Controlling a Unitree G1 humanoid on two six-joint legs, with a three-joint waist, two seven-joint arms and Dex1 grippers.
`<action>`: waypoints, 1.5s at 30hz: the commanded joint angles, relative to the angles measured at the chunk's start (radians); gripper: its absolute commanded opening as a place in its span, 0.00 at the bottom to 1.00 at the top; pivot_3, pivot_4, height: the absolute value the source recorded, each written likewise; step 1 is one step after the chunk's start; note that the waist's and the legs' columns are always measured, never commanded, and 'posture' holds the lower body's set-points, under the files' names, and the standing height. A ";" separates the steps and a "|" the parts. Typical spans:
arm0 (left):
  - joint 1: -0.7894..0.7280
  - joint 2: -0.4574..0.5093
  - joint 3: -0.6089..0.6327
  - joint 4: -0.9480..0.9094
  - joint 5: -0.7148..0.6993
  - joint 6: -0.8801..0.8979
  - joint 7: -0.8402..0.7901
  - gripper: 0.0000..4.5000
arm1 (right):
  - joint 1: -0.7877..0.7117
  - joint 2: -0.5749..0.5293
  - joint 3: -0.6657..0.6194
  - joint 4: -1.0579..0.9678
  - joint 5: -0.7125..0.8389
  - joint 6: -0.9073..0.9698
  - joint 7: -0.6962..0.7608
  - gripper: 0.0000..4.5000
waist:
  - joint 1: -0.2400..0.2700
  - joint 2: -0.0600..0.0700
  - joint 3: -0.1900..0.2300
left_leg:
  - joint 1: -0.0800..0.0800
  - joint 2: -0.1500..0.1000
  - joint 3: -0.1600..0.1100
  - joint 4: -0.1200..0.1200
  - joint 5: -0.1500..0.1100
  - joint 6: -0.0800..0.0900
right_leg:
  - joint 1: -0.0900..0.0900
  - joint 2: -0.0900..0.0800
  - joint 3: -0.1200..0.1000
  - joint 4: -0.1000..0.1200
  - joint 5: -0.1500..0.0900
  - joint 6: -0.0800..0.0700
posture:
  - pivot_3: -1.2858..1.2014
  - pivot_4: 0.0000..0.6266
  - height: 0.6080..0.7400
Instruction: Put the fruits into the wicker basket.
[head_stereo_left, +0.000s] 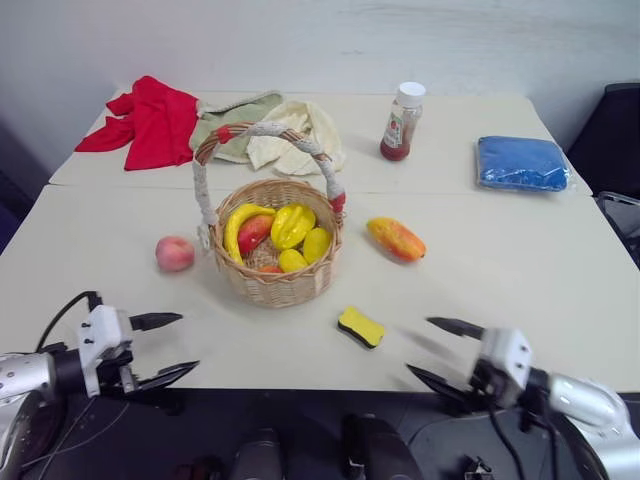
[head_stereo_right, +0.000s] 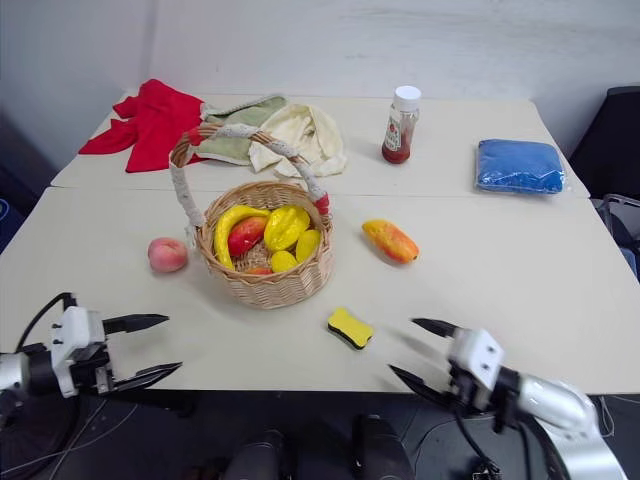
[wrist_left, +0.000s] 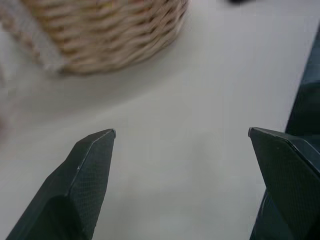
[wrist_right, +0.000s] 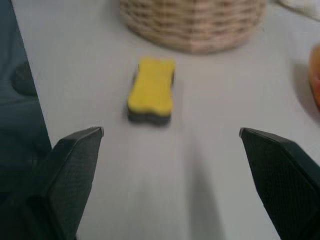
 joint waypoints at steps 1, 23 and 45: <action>-0.007 0.005 -0.033 -0.076 -0.035 0.051 -0.018 1.00 | -0.131 0.069 0.134 0.007 -0.083 0.160 -0.091 0.99 | 0.001 -0.001 -0.001 | 0.000 0.000 0.000 0.000 0.000 -0.001 | 0.000 0.001 0.000 0.000 -0.001 -0.001 | 0.52 0.24 1.00; -0.199 -0.149 -0.261 -0.303 -0.085 0.201 0.101 1.00 | -0.082 -0.097 -0.419 0.310 0.010 0.115 -0.055 0.29 | 0.006 -0.002 -0.001 | 0.001 -0.001 0.001 0.005 -0.003 0.001 | 0.003 0.008 0.003 0.000 0.000 0.003 | 0.52 0.24 1.00; -0.054 -0.117 0.128 -0.037 -0.049 0.100 0.124 1.00 | -0.225 -0.075 -0.447 0.370 0.167 -0.151 0.107 0.99 | -0.025 0.003 -0.001 | 0.006 0.000 0.003 0.002 -0.004 -0.004 | 0.002 0.012 0.011 0.003 -0.004 0.000 | 0.52 0.24 1.00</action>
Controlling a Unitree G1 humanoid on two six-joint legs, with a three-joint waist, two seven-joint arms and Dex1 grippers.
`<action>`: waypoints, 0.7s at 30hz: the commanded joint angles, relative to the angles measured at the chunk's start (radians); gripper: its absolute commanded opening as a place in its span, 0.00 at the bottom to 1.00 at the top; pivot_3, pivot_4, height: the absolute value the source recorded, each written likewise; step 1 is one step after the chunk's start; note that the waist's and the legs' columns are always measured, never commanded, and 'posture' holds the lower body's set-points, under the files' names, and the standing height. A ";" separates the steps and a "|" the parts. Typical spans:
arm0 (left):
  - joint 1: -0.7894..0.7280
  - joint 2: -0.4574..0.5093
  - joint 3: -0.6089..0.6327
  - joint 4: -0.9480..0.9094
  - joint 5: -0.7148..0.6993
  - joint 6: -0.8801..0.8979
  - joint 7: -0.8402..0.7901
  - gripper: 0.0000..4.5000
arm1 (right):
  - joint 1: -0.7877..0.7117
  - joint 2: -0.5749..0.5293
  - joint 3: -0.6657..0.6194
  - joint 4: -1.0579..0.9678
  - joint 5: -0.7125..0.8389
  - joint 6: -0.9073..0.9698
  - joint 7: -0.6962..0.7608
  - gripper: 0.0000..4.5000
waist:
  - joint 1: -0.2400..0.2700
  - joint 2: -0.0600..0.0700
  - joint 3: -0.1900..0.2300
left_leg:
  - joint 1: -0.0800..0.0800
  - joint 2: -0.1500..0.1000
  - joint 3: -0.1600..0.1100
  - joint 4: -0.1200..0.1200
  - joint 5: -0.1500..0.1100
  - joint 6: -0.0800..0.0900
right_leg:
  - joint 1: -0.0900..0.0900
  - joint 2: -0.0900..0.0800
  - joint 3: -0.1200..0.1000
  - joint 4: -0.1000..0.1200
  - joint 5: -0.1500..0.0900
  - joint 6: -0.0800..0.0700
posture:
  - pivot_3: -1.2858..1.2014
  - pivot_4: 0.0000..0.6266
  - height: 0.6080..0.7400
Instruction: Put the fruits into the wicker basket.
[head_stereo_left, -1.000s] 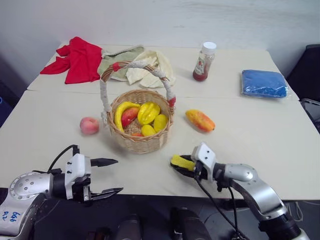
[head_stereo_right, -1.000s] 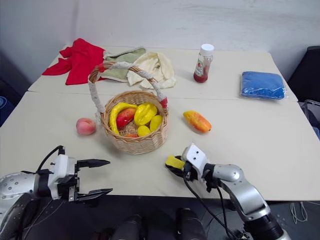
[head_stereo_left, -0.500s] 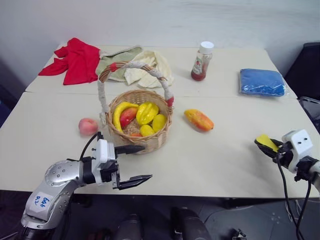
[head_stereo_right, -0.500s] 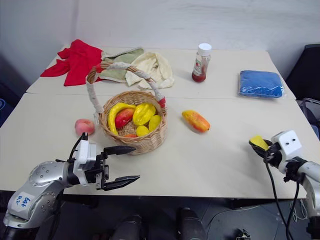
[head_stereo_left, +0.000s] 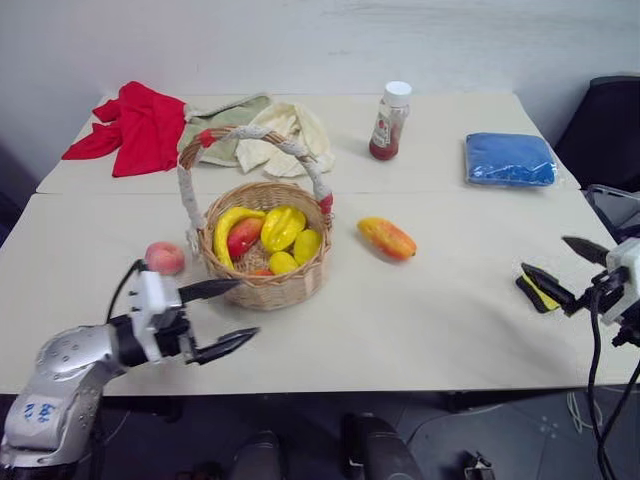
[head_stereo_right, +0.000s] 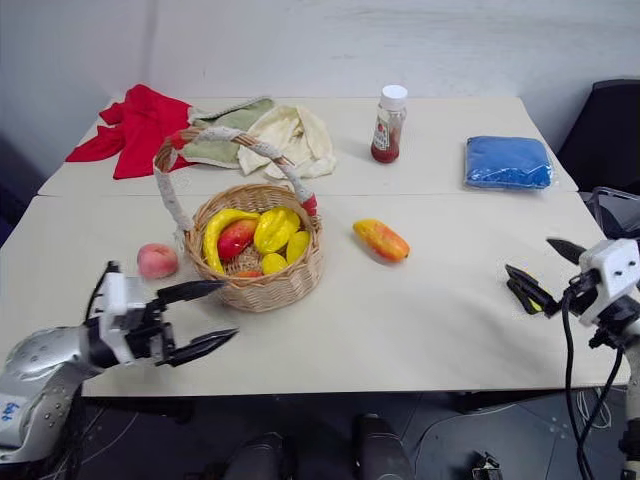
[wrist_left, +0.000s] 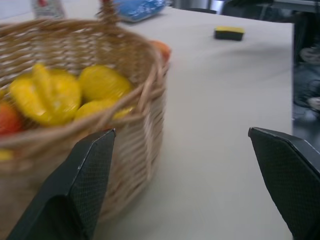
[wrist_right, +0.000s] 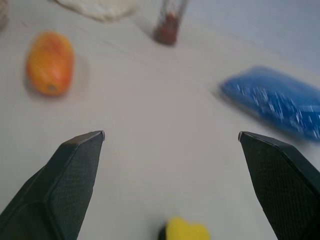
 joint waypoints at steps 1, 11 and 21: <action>0.086 0.018 0.198 0.100 0.014 -0.055 0.018 1.00 | -0.007 0.082 0.075 -0.257 0.094 -0.018 0.023 0.99 | -0.002 -0.001 0.000 | 0.000 0.002 0.000 0.000 -0.001 -0.001 | 0.000 0.000 0.000 0.000 0.000 -0.001 | 0.52 0.24 1.00; 0.143 0.034 0.504 0.487 0.001 -0.048 0.148 1.00 | -0.225 0.190 0.358 -0.624 0.195 0.148 -0.033 0.99 | 0.028 -0.007 -0.004 | -0.002 0.007 -0.003 0.000 -0.005 -0.002 | -0.002 -0.003 -0.008 0.000 -0.003 -0.005 | 0.52 0.24 1.00; -0.115 0.119 0.350 0.368 -0.109 0.227 0.201 1.00 | -0.243 0.211 0.395 -0.605 0.172 0.145 -0.024 0.99 | 0.026 -0.010 -0.005 | -0.002 0.007 -0.004 0.001 -0.005 -0.001 | -0.002 -0.007 -0.009 0.002 -0.003 -0.005 | 0.52 0.24 1.00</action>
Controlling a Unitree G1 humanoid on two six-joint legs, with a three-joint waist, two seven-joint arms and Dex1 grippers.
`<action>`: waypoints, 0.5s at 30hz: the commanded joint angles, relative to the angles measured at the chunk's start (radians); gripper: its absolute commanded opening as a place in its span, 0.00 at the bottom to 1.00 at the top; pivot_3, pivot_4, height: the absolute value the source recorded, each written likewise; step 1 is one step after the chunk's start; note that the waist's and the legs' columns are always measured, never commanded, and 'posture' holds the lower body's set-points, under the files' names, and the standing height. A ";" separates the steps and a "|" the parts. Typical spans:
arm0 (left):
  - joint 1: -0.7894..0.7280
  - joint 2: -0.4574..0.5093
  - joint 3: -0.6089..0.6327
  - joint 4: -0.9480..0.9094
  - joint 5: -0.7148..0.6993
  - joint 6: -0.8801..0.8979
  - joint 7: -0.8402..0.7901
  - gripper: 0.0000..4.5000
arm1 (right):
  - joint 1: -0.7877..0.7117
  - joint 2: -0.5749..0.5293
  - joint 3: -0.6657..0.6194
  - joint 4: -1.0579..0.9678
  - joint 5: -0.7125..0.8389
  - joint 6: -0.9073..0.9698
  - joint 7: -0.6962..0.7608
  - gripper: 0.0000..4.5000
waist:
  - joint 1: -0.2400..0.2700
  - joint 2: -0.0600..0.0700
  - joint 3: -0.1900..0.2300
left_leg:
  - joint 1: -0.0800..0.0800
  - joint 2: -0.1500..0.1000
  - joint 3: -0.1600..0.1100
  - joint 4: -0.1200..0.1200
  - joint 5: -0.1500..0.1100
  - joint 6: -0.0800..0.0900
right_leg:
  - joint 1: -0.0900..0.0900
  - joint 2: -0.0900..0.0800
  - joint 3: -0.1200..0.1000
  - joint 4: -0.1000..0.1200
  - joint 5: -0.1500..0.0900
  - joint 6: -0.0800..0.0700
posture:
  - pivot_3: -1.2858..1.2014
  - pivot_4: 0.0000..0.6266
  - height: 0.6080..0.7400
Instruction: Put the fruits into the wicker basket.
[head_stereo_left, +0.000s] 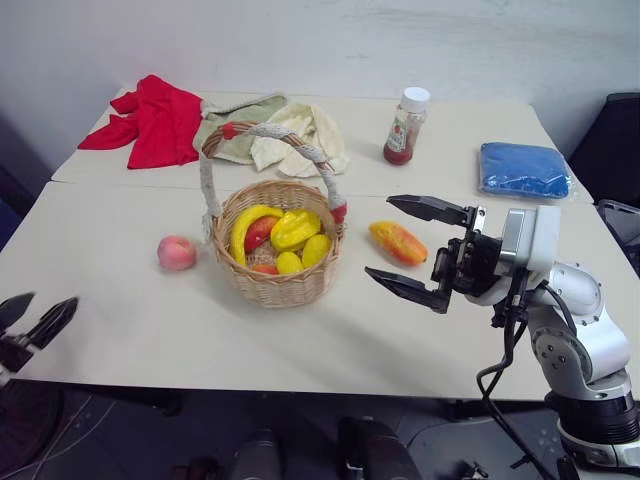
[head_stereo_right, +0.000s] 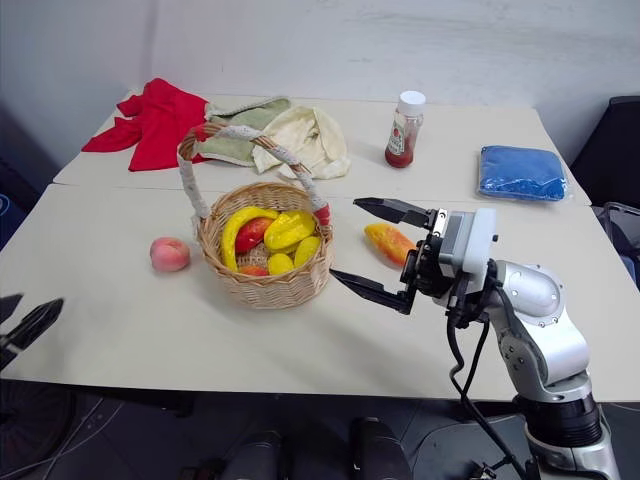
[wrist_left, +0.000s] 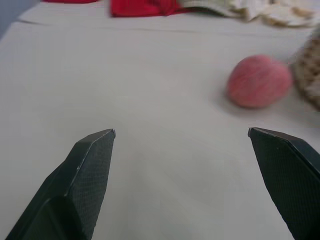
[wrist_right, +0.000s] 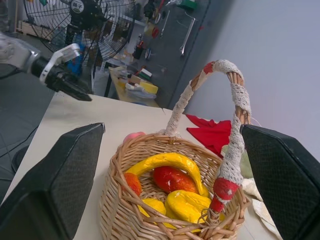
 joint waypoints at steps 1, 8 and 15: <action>-0.169 0.029 -0.114 -0.015 -0.006 0.060 0.031 1.00 | -0.012 0.012 -0.003 -0.008 -0.007 -0.012 -0.003 0.99 | -0.001 0.001 0.000 | 0.001 0.000 0.000 -0.001 0.000 0.000 | 0.000 0.000 0.000 0.000 0.000 0.000 | 0.52 0.24 1.00; -0.503 0.032 -0.431 0.233 0.170 0.029 -0.034 1.00 | -0.020 0.033 0.018 0.005 -0.038 -0.018 -0.003 0.99 | -0.011 0.001 0.001 | 0.001 0.000 0.003 -0.001 0.001 -0.002 | -0.001 0.005 -0.002 0.001 0.000 0.000 | 0.52 0.24 1.00; -0.680 0.023 -0.566 0.502 0.352 -0.119 -0.016 1.00 | 0.002 0.036 0.015 -0.025 -0.049 -0.007 -0.025 0.99 | -0.025 0.001 0.001 | 0.000 0.001 0.005 0.000 0.001 -0.002 | -0.003 0.007 -0.005 0.002 0.000 0.000 | 0.52 0.24 1.00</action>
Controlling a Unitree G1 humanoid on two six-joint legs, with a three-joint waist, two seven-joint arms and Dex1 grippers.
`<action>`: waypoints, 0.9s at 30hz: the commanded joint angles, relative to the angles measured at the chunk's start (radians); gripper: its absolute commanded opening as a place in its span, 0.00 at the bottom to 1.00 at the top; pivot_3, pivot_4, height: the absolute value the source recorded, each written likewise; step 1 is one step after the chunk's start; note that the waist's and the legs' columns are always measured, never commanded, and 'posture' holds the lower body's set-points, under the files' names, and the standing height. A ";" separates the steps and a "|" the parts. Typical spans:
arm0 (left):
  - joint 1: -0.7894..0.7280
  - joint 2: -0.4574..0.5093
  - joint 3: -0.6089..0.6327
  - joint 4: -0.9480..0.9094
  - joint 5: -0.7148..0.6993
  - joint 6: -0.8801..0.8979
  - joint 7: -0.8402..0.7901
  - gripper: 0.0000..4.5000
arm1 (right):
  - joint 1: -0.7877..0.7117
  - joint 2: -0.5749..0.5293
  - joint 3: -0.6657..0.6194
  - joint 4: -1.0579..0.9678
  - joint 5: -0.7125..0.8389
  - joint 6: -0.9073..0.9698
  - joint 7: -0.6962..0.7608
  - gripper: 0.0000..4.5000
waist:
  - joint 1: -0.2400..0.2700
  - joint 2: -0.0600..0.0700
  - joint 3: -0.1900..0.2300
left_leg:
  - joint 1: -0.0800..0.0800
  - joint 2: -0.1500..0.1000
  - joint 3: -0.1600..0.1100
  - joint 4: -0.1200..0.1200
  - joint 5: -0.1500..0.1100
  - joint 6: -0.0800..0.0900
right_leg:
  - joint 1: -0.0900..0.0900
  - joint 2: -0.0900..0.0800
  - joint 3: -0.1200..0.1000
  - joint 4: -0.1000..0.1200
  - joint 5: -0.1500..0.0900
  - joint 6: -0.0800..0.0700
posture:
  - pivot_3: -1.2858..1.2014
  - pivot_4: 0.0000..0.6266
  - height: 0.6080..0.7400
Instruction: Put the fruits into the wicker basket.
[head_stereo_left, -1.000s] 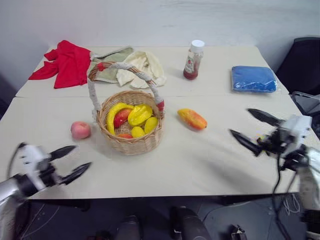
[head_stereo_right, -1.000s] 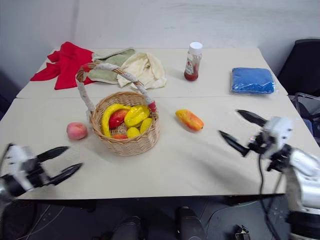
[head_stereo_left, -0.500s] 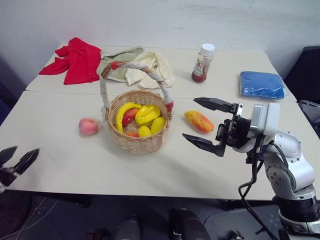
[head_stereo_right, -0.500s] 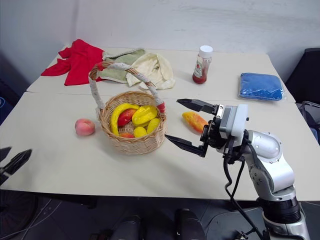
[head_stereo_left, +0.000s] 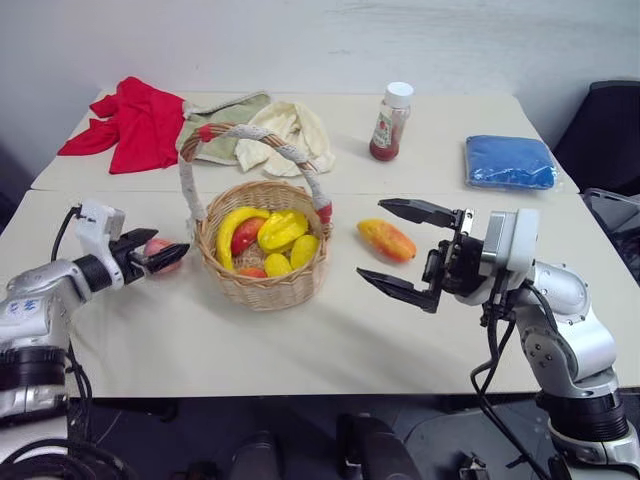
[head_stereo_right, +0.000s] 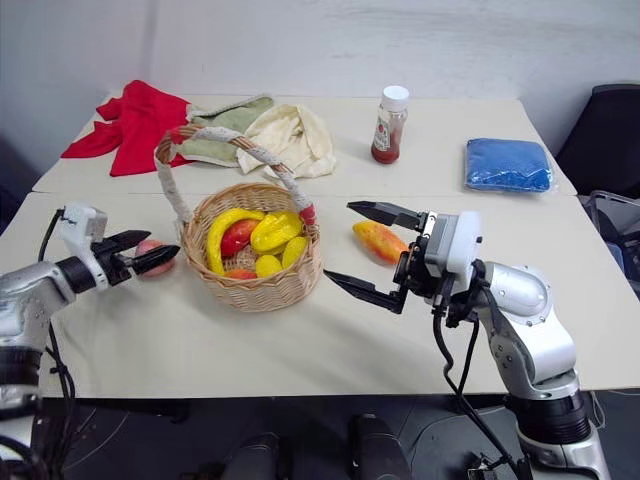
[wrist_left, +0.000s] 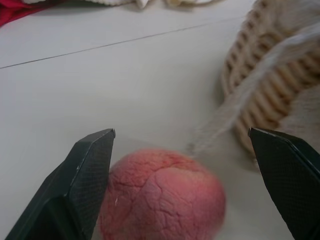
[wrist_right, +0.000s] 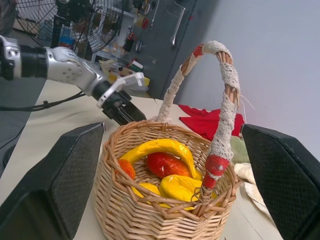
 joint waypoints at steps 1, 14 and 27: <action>-0.030 0.016 -0.022 0.074 0.057 -0.060 -0.023 1.00 | 0.009 0.003 -0.017 -0.047 0.003 -0.003 -0.024 0.99 | -0.001 0.000 0.000 | 0.000 0.000 0.000 0.000 0.000 0.000 | 0.000 0.000 0.000 0.000 0.000 0.000 | 0.52 0.24 1.00; 0.016 0.048 0.072 0.063 0.026 -0.153 -0.130 0.57 | 0.037 0.014 -0.020 -0.026 -0.021 -0.025 -0.052 1.00 | 0.004 0.000 0.000 | -0.001 0.001 -0.001 0.001 0.000 0.000 | 0.000 -0.001 0.000 0.000 0.000 0.000 | 0.52 0.24 1.00; 0.230 0.086 0.150 -0.728 -0.396 0.277 -0.236 0.57 | 0.057 -0.029 -0.119 0.075 -0.070 -0.018 -0.085 1.00 | 0.034 0.007 0.005 | 0.001 0.000 -0.003 0.002 0.000 0.000 | 0.004 -0.004 0.004 -0.001 0.000 -0.001 | 0.52 0.24 1.00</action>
